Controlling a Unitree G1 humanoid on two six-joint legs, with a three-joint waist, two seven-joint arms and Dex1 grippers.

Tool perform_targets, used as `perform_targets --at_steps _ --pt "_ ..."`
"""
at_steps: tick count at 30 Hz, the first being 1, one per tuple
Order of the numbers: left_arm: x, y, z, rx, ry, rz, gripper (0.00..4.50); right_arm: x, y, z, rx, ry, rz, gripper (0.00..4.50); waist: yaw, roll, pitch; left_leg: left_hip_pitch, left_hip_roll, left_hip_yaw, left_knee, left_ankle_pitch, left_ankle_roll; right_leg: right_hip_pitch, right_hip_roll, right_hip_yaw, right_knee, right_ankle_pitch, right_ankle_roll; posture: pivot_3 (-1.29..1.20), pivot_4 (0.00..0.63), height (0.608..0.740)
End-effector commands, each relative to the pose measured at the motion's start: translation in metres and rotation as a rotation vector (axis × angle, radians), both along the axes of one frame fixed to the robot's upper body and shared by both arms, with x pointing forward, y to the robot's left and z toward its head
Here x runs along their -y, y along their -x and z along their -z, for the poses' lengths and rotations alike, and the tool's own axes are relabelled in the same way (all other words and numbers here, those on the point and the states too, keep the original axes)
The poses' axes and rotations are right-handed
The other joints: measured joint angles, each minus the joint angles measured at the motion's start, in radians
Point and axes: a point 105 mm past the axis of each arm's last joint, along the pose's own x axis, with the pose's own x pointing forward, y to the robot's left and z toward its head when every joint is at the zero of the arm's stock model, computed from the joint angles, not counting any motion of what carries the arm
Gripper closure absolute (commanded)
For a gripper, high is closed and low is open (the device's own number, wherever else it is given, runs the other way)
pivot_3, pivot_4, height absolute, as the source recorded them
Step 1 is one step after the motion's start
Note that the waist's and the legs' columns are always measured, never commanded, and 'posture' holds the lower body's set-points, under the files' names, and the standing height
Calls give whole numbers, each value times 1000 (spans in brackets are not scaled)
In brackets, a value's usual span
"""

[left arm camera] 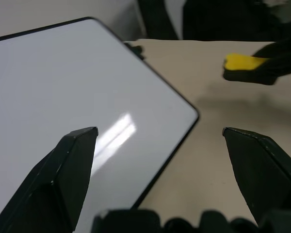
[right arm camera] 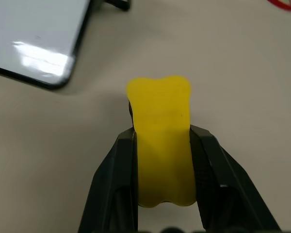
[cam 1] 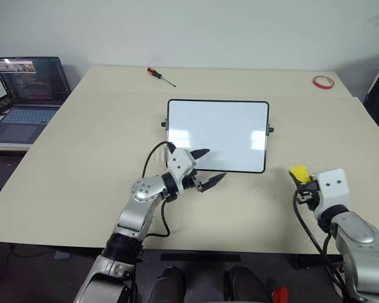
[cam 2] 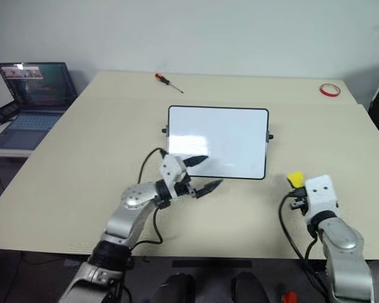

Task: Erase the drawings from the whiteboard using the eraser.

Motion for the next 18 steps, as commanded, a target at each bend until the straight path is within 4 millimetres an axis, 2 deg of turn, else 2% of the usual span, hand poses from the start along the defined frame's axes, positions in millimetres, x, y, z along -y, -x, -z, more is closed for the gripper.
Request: perform_targets --at_steps 1,4,7,18 --pt "12 14 0 46 -51 174 0 9 2 -12 30 -13 47 3356 -2 0 0 0 0 0 0 0 0 0 0 1 0 0 0 0 150 740" --pt "16 22 11 48 -117 276 0 18 1 -9 4 -31 86 3356 0 0 0 0 0 0 0 0 0 0 0 0 0 0 0 0 150 740" --pt "20 25 10 41 -111 325 0 21 -1 -6 -20 -55 98 3356 1 0 0 0 0 0 0 0 0 0 0 0 0 0 0 0 150 740" --pt "28 21 8 103 -134 341 0 33 -4 5 -97 -94 139 3356 2 0 0 -1 0 0 0 0 0 0 0 0 0 0 0 0 150 740"
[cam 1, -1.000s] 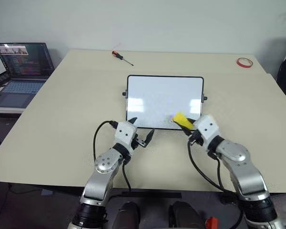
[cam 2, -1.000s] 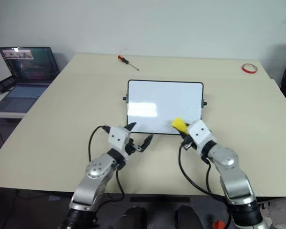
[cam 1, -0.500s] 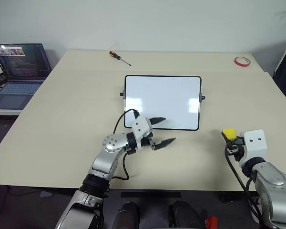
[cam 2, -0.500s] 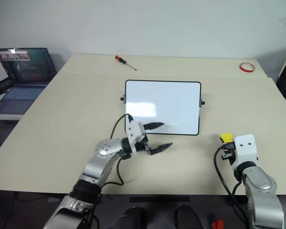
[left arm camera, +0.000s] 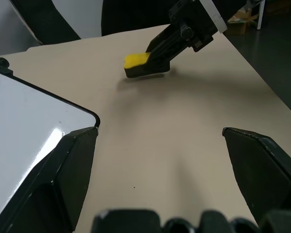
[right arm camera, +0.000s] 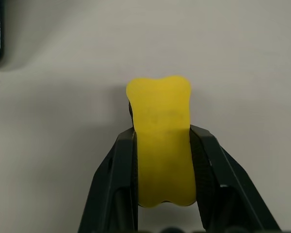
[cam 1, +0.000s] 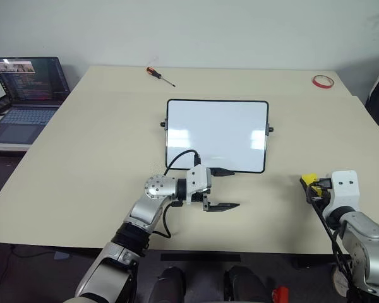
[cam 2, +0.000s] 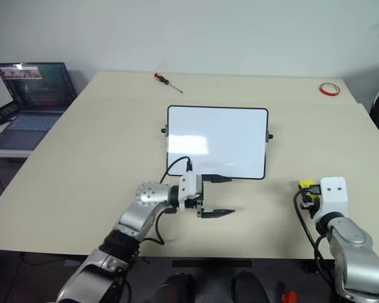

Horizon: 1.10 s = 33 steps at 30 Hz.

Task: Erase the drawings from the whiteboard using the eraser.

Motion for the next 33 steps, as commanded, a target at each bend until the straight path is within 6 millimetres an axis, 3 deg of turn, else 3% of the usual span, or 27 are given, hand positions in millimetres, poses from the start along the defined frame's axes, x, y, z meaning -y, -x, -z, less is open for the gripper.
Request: perform_targets --at_steps 1,33 --pt "3 -3 -9 46 14 6 0 7 -1 -7 21 1 26 3356 0 0 0 0 0 0 0 0 0 0 0 0 0 0 0 0 150 740" --pt "7 -6 -12 62 6 12 0 15 0 3 -43 -70 113 3356 0 0 0 0 0 0 0 0 0 0 0 0 0 0 0 0 150 740"
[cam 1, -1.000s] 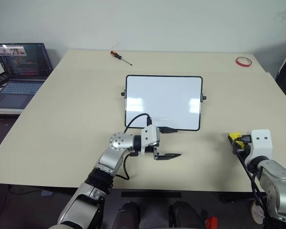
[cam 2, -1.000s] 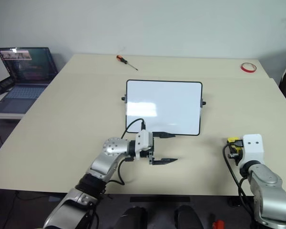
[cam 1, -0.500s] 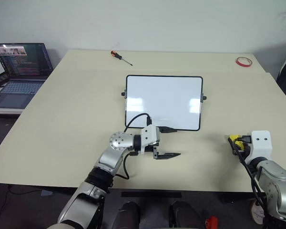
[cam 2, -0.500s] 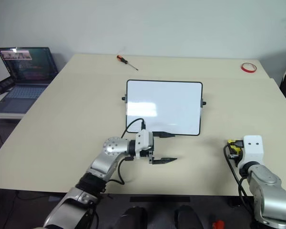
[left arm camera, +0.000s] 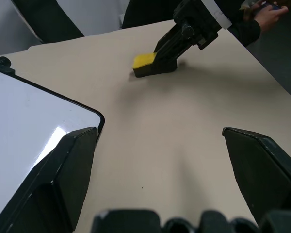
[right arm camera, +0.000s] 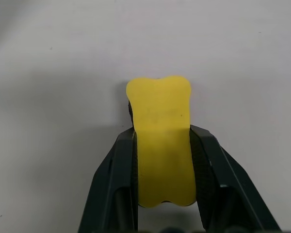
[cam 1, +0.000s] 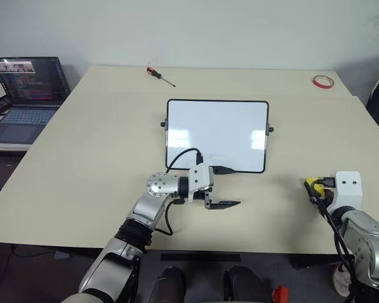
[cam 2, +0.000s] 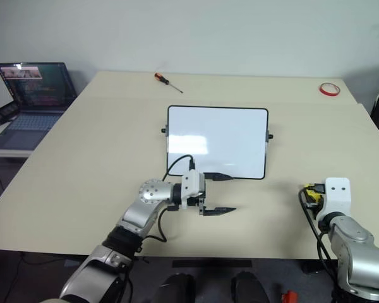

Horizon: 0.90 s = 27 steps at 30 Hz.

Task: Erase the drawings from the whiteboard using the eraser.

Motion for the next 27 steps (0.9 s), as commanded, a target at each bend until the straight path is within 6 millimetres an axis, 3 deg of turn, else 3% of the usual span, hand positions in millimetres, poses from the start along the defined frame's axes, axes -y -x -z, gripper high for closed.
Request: perform_targets --at_steps 1,6,7,15,21,27 --pt "5 0 -12 51 22 15 0 7 1 -3 10 -6 30 3356 0 0 0 0 0 0 0 0 0 0 0 0 0 0 0 0 150 740" --pt "5 0 -13 52 24 15 0 9 0 -3 9 -12 39 3356 0 0 0 0 0 0 0 0 0 0 0 0 0 0 0 0 150 740" --pt "5 0 -13 52 25 15 0 9 0 -3 10 -14 42 2658 0 0 0 0 0 0 0 0 0 0 0 0 0 0 0 0 150 740" --pt "6 -2 -13 55 21 13 0 10 0 -5 20 -25 53 34 -1 0 0 0 0 0 0 0 0 0 0 0 0 0 0 0 150 740" --pt "6 -2 -16 54 30 12 0 10 -3 -10 46 -35 62 34 -1 0 0 0 0 0 0 0 0 0 0 0 0 0 0 0 150 740" --pt "-3 -8 -36 22 112 -57 0 5 -8 -27 126 -39 68 34 0 0 0 0 0 0 0 0 0 0 0 0 0 0 0 0 150 740"
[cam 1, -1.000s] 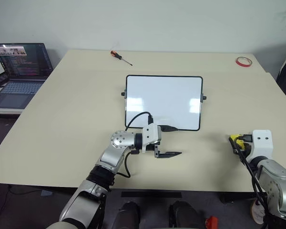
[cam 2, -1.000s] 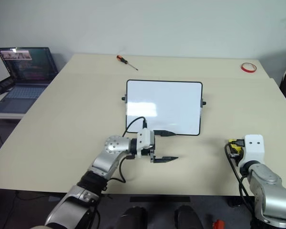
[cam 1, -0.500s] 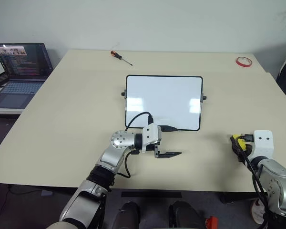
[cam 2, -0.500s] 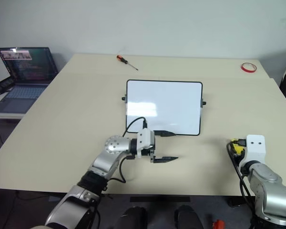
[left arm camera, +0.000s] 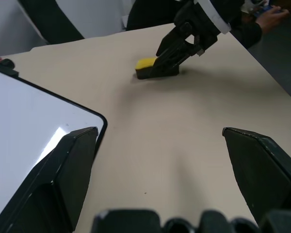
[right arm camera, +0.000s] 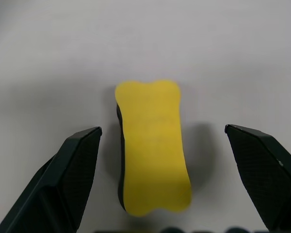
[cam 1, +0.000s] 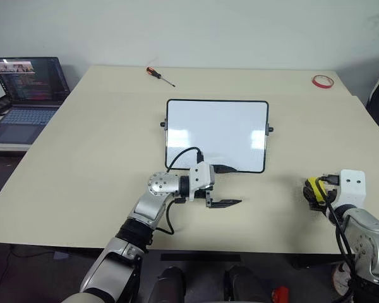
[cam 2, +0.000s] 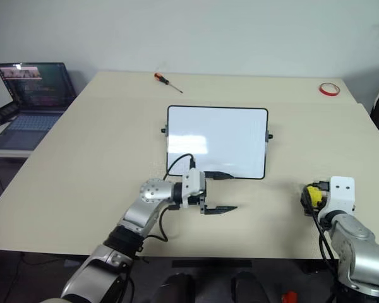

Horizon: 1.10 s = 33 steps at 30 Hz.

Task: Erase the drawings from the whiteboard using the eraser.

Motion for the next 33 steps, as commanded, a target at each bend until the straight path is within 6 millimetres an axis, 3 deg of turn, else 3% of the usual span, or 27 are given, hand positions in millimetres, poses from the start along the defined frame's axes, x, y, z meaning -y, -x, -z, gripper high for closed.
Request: perform_targets --at_steps 1,6,11,17,22,27,33 --pt "-5 -5 -31 29 90 -42 0 -1 -3 -27 107 30 2 34 0 0 0 0 0 0 0 0 0 0 0 0 0 0 0 0 150 740" --pt "-26 -11 -35 5 101 -191 0 -16 -7 -59 230 56 -6 34 -4 1 0 0 0 0 0 0 0 -1 0 1 1 0 0 0 150 740" --pt "-45 -20 -42 -32 192 -412 0 -26 -4 -68 293 73 -3 34 0 1 0 0 0 -1 0 0 0 -1 0 0 0 0 0 0 150 740" --pt "-77 -27 -45 -44 321 -753 0 -30 9 -84 444 238 -19 34 3 1 0 0 0 0 0 0 0 0 -1 0 0 0 1 0 150 740" --pt "-95 -17 -43 4 329 -909 0 -30 24 -82 506 290 -19 34 1 1 0 0 0 0 0 0 0 0 -1 1 0 0 1 0 150 740" --pt "-110 1 -35 44 333 -1031 0 -15 44 -69 503 292 65 34 2 1 0 0 0 0 0 0 0 0 -1 1 0 0 1 0 150 740" --pt "-129 18 -26 49 394 -1196 0 -13 57 -58 495 360 33 34 3 1 0 1 1 0 0 0 0 0 -2 2 -1 -3 4 0 150 740"
